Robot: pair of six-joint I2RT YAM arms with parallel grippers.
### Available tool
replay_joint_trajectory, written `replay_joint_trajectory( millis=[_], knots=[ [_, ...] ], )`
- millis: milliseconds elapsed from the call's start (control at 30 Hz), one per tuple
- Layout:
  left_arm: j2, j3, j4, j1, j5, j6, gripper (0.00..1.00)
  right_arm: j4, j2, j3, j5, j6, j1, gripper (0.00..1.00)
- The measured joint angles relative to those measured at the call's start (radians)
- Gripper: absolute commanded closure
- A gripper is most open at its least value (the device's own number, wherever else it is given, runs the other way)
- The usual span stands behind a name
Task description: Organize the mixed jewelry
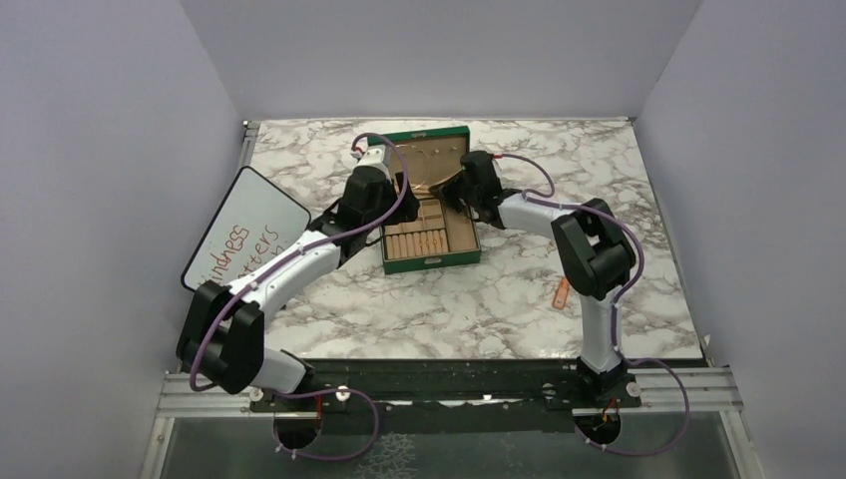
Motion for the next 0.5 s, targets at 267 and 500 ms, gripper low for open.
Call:
replay_joint_trajectory(
  millis=[267, 500],
  knots=[
    [0.137, 0.004, 0.077, -0.021, -0.157, -0.079, 0.35, 0.17, -0.009, -0.087, -0.016, -0.114, 0.0, 0.99],
    [0.254, 0.036, 0.156, -0.021, -0.193, -0.116, 0.43, 0.262, -0.009, -0.128, -0.026, -0.174, 0.0, 0.99]
  ],
)
